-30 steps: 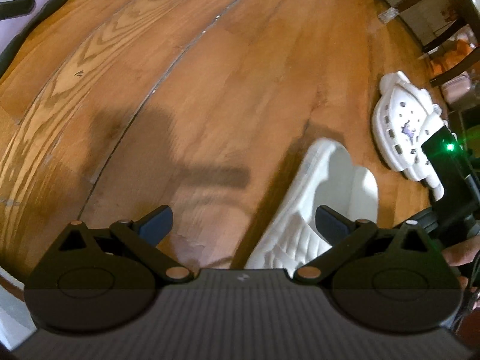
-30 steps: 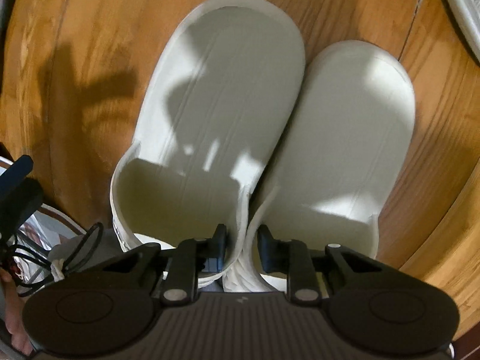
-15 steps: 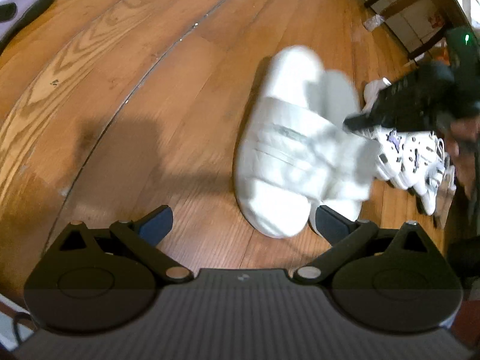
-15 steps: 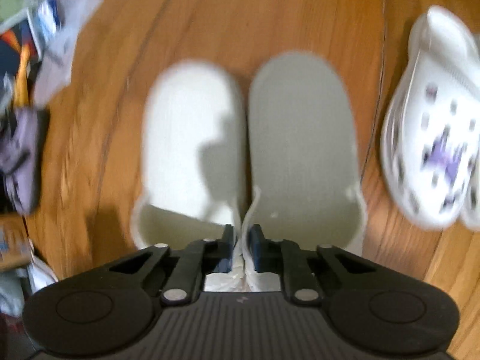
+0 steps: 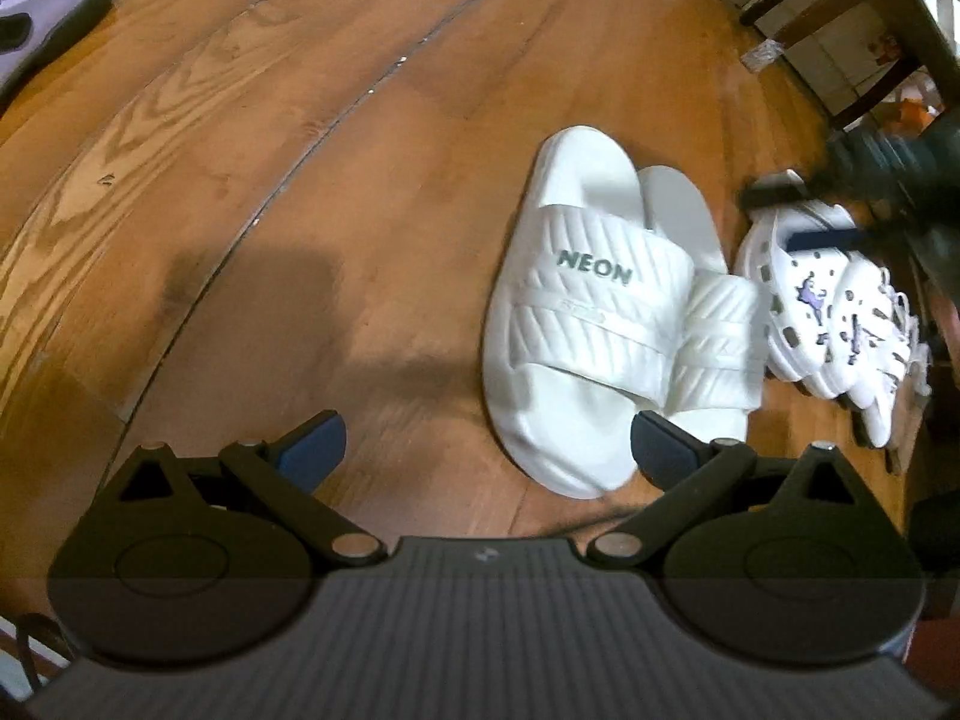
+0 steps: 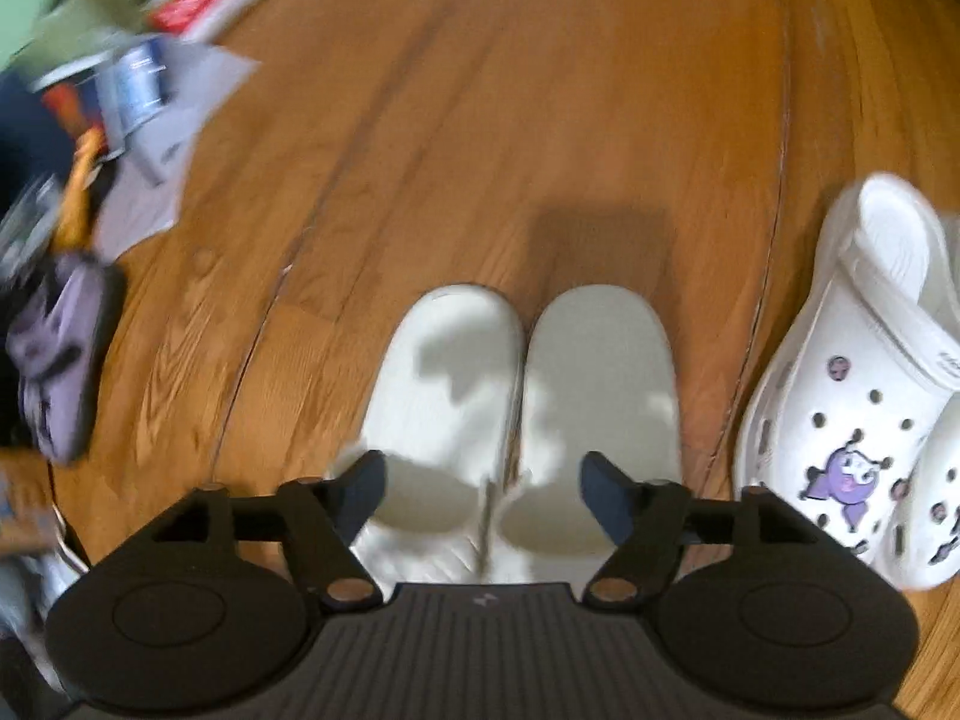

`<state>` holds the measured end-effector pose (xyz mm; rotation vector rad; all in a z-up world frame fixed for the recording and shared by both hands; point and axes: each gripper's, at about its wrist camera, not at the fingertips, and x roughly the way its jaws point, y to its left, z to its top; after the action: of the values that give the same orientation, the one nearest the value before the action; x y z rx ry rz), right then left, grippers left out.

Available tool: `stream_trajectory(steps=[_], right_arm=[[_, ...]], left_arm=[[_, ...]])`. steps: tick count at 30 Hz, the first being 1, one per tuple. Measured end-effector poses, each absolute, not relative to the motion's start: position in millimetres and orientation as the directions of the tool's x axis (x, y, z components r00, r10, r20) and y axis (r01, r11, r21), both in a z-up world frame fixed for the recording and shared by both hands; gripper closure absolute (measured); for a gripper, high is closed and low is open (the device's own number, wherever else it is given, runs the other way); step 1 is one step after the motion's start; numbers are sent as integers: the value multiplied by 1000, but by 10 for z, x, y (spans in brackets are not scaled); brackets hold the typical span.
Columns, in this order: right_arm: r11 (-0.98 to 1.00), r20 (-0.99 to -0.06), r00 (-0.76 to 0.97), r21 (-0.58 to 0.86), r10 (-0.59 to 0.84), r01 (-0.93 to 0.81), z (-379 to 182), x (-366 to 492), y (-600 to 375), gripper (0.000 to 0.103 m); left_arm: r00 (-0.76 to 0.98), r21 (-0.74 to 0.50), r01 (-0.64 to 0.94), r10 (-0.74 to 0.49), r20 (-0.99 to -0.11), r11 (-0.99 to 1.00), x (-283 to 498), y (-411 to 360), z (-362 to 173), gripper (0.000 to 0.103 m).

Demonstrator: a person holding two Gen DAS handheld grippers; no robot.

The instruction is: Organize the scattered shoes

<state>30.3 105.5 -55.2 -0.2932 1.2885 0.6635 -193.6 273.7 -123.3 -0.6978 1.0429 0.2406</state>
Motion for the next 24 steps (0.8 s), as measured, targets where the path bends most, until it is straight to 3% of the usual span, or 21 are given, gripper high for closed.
stream_trajectory(steps=[3, 8, 14, 24], right_arm=[[744, -910, 194, 160, 365, -649, -575, -64, 708, 23], [726, -804, 325, 182, 498, -663, -680, -637, 115, 11], [740, -809, 388, 85, 442, -667, -1162, -932, -17, 11], [755, -823, 374, 96, 427, -649, -1342, -722, 99, 11]], left_arm=[[502, -398, -494, -120, -857, 773, -1891, 2681, -1231, 0], [470, -325, -502, -63, -881, 802, -1797, 2588, -1264, 0], [416, -234, -499, -7, -909, 834, -1666, 2525, -1354, 0], [388, -251, -504, -43, -921, 827, -1635, 2570, -1509, 0]])
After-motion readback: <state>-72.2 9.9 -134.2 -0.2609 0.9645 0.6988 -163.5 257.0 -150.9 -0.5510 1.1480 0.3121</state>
